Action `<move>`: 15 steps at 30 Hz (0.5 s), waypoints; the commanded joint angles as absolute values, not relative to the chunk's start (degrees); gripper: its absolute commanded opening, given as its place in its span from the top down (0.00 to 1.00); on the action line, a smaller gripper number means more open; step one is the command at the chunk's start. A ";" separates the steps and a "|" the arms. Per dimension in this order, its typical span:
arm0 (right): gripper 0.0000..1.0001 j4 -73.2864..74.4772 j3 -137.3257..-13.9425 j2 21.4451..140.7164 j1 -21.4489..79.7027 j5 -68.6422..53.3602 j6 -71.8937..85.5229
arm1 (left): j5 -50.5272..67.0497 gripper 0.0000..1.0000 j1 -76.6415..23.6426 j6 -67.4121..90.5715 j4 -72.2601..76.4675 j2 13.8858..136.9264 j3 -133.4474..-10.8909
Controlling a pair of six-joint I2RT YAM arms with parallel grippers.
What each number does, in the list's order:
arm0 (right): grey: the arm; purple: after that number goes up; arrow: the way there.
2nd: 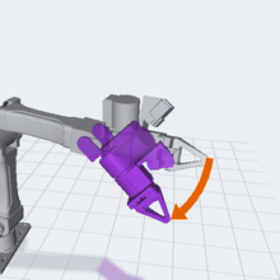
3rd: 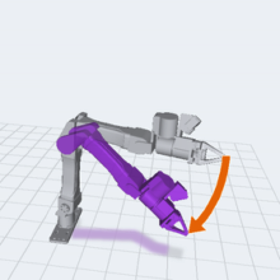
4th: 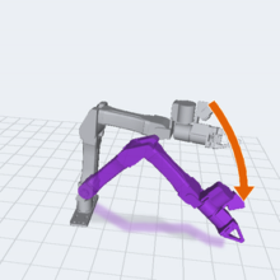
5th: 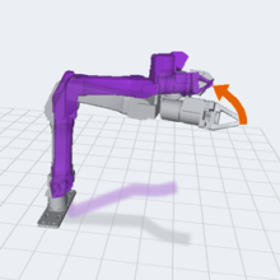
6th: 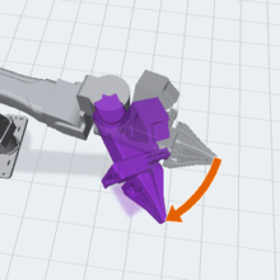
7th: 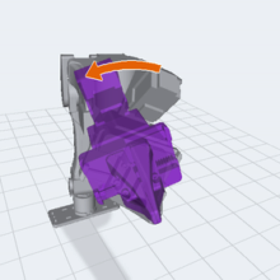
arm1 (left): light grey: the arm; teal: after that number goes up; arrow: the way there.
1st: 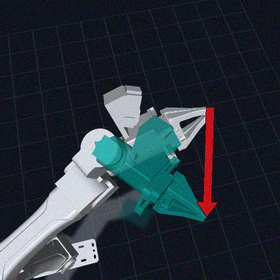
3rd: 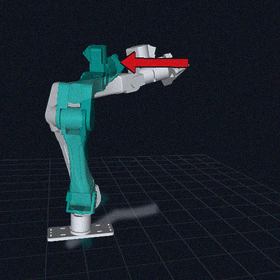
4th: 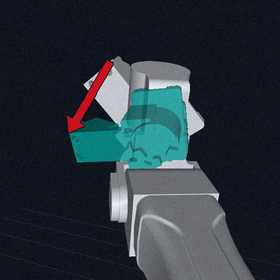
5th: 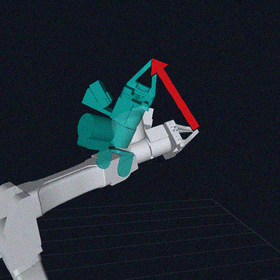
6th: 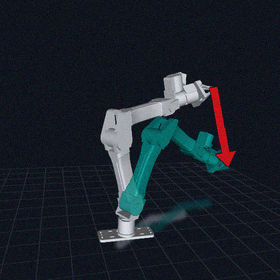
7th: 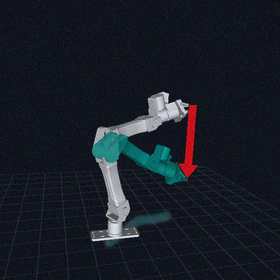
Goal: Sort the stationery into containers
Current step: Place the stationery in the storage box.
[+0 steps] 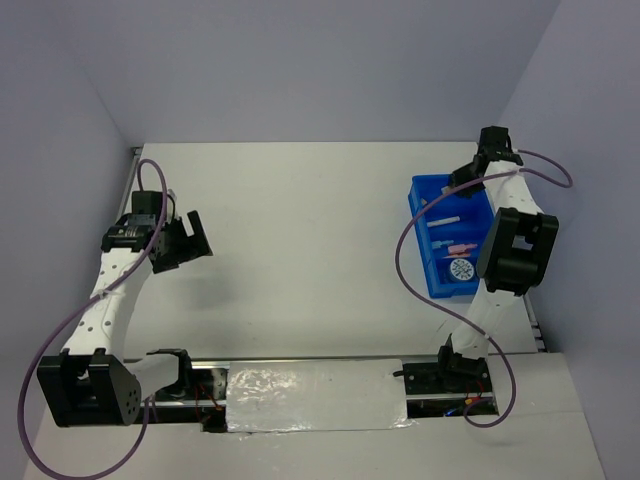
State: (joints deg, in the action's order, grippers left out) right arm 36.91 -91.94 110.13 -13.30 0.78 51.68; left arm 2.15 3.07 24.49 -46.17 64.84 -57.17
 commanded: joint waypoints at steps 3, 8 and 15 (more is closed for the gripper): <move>0.51 35.60 -93.78 111.53 -13.71 -1.40 53.35 | 0.26 0.01 2.81 22.76 -44.74 64.77 -55.81; 0.30 35.59 -95.45 112.67 -13.71 -1.41 52.38 | -2.63 0.00 2.90 22.50 -44.74 65.65 -56.42; 0.27 30.68 -95.54 105.59 -12.57 -7.52 43.09 | -6.06 0.01 2.90 23.55 -47.89 68.99 -64.30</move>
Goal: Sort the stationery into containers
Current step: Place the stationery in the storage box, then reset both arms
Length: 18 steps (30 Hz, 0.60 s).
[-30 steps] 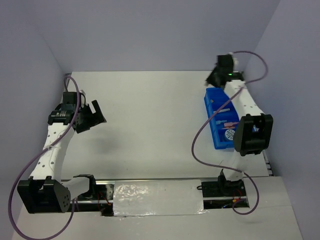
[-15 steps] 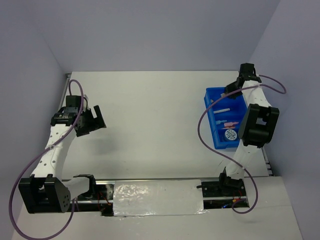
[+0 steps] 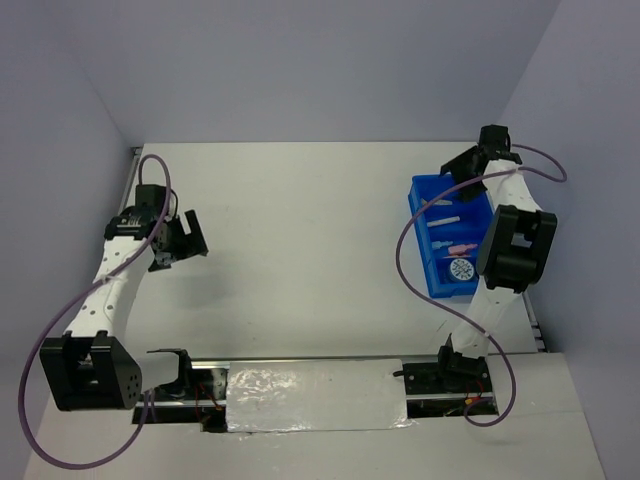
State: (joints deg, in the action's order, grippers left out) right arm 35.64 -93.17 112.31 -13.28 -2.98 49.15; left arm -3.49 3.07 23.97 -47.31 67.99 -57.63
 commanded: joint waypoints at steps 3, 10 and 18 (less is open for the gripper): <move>0.22 33.38 -95.98 96.73 -8.45 -9.32 22.85 | -9.48 0.01 2.81 23.82 -51.85 71.97 -73.51; 0.00 42.45 -80.35 63.41 -2.81 -1.05 14.15 | -17.48 0.03 -0.78 23.47 -57.83 77.52 -91.22; 0.00 56.77 -82.26 42.29 5.36 9.93 13.27 | -21.79 0.01 -10.81 22.67 -57.39 69.98 -92.91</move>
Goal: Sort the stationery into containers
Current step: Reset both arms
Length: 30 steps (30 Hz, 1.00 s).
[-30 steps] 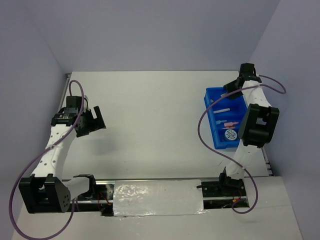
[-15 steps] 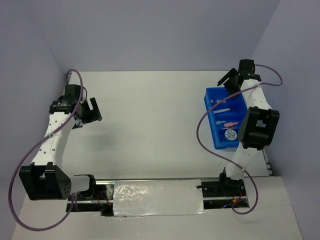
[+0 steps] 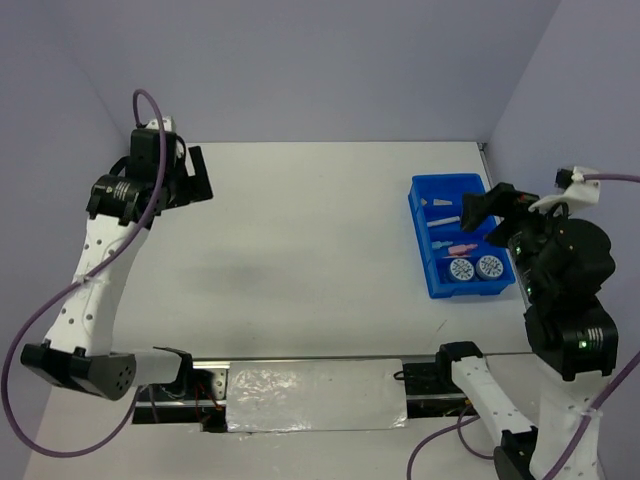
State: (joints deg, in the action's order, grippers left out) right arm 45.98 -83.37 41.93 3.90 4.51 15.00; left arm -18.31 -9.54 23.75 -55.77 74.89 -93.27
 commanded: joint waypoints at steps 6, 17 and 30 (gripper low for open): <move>0.00 58.00 -77.35 23.40 6.15 11.86 9.15 | -31.11 0.01 -10.90 26.10 -57.39 59.07 -82.63; 0.00 71.45 -80.24 23.64 8.70 12.13 9.22 | -33.05 0.01 -13.62 37.53 -60.20 39.73 -66.27; 0.00 69.17 -79.19 25.31 8.70 12.92 10.46 | -37.35 0.01 -15.29 36.56 -60.73 40.69 -69.08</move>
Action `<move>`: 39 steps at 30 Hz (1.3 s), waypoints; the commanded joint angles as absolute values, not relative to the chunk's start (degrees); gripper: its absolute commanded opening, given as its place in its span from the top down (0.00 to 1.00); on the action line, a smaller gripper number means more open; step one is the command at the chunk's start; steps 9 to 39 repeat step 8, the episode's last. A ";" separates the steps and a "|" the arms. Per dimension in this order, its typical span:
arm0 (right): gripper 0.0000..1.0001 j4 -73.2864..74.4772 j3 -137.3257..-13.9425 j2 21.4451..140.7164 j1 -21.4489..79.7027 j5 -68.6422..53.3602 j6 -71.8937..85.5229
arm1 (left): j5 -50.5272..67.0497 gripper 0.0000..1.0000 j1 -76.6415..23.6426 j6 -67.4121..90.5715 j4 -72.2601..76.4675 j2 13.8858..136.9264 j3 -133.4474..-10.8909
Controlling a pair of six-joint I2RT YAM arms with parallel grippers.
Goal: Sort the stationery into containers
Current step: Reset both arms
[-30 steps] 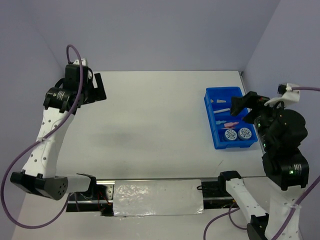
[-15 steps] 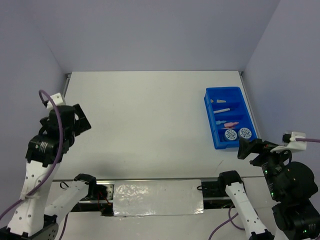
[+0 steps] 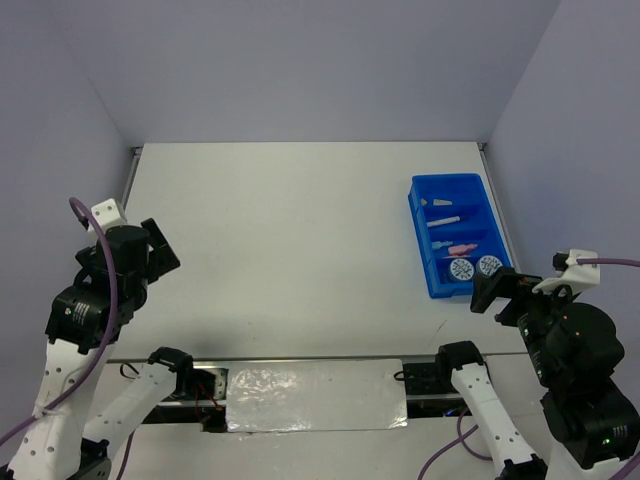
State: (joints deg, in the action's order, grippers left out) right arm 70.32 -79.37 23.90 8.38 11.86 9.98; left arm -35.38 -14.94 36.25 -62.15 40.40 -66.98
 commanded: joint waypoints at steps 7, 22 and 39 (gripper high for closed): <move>0.00 69.00 -79.10 24.96 8.70 14.06 10.72 | -37.79 0.01 -15.47 36.39 -60.29 41.40 -69.08; 0.00 69.17 -79.01 25.05 8.70 14.06 10.72 | -37.79 0.01 -15.47 36.39 -60.12 41.48 -69.00; 0.00 69.17 -79.01 25.05 8.70 14.06 10.72 | -37.79 0.01 -15.47 36.39 -60.12 41.48 -69.00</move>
